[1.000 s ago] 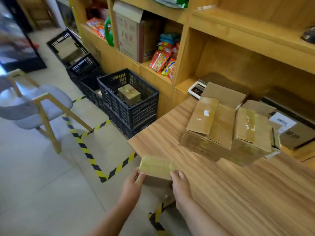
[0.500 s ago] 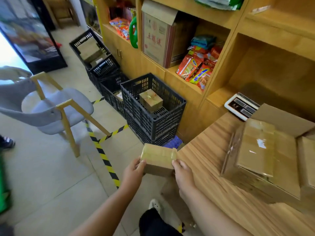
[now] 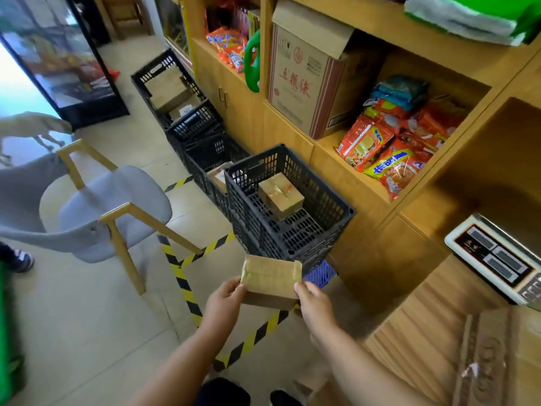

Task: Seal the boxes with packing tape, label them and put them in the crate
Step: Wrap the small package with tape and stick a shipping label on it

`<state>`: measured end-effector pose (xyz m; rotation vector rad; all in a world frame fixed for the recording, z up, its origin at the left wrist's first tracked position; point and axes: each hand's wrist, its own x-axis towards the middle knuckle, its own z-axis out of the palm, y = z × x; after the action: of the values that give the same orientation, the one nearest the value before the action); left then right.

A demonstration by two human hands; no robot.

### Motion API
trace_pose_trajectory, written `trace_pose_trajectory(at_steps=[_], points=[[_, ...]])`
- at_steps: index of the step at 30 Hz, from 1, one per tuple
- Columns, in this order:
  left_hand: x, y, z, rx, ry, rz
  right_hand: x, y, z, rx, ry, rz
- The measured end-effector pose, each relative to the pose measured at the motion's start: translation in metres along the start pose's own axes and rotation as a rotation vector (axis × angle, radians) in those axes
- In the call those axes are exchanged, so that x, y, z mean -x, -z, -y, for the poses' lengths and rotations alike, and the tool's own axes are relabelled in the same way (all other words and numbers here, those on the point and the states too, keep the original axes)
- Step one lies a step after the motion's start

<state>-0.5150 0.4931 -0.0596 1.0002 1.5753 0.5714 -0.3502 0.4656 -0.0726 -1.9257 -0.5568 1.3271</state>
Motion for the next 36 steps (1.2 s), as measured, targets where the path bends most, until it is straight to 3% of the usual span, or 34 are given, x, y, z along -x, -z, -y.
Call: trace_pose_trajectory(at_steps=[16,25,29,36], points=[[-0.237,0.093,-0.097,-0.227,-0.039,0.305,-0.134,-0.142,0.106,-0.112,-0.182,-0.222],[-0.327,0.033,-0.138,-0.469,-0.051,0.473,-0.215,-0.114,0.131,-0.120,-0.295,-0.300],[-0.362,0.002,-0.158,-0.412,0.047,0.481,-0.261,-0.095,0.147,-0.173,-0.326,-0.307],[-0.432,-0.069,-0.163,-0.607,0.140,0.522,-0.355,-0.066,0.157,-0.024,-0.386,-0.319]])
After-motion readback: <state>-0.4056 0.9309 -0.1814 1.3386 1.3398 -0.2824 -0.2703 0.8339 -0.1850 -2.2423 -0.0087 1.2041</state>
